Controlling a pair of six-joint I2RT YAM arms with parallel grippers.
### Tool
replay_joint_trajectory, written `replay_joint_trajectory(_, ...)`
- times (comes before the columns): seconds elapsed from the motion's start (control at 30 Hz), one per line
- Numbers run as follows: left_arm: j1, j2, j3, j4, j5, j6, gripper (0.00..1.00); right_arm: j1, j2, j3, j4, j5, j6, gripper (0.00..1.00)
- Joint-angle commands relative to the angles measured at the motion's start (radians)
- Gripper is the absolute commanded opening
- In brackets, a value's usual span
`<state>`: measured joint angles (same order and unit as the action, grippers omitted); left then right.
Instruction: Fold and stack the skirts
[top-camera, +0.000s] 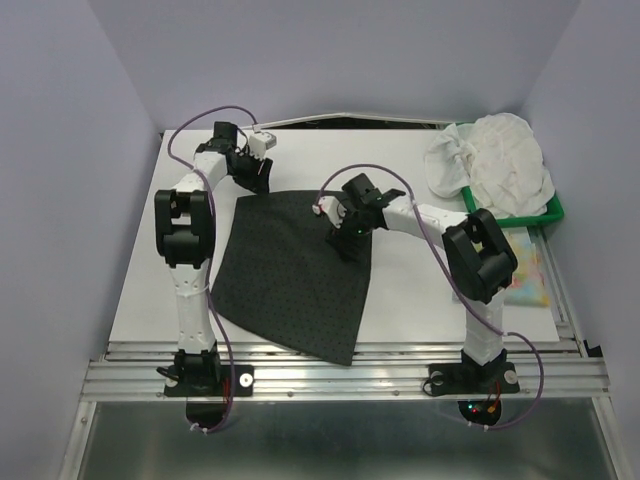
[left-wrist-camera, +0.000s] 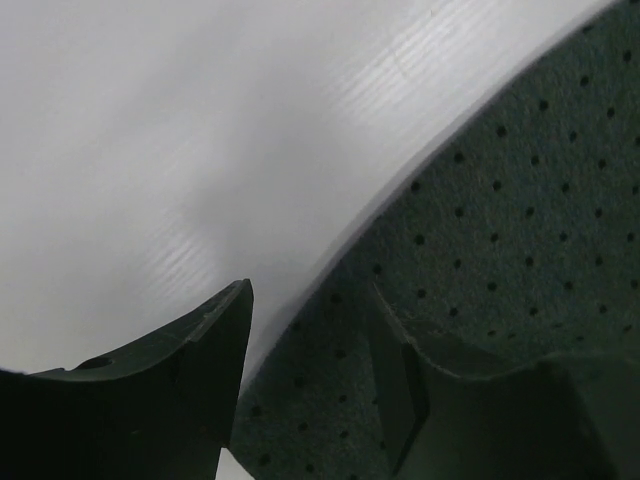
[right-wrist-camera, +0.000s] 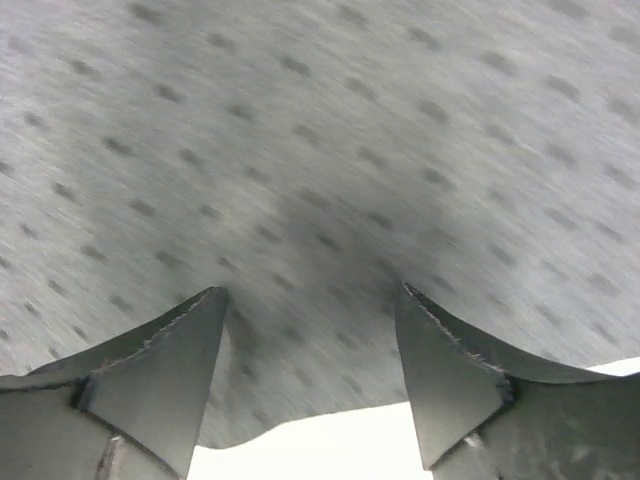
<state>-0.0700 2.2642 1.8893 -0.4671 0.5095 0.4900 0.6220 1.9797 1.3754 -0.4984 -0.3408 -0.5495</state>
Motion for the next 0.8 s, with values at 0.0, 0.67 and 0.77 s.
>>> replay_joint_trajectory(0.0, 0.048, -0.061, -0.026, -0.109, 0.112, 0.122, 0.60, -0.108, -0.027, 0.189, -0.109, 0.022, 0.033, 0.75)
replay_joint_trajectory(0.67, 0.121, -0.057, -0.013, -0.169, 0.098, 0.185, 0.60, -0.354, 0.404, 0.722, -0.109, -0.138, -0.027, 0.68)
replay_joint_trajectory(0.77, 0.122, -0.057, -0.024, -0.168, 0.081, 0.190, 0.60, -0.354, 0.416, 0.711, -0.103, -0.168, -0.024, 0.69)
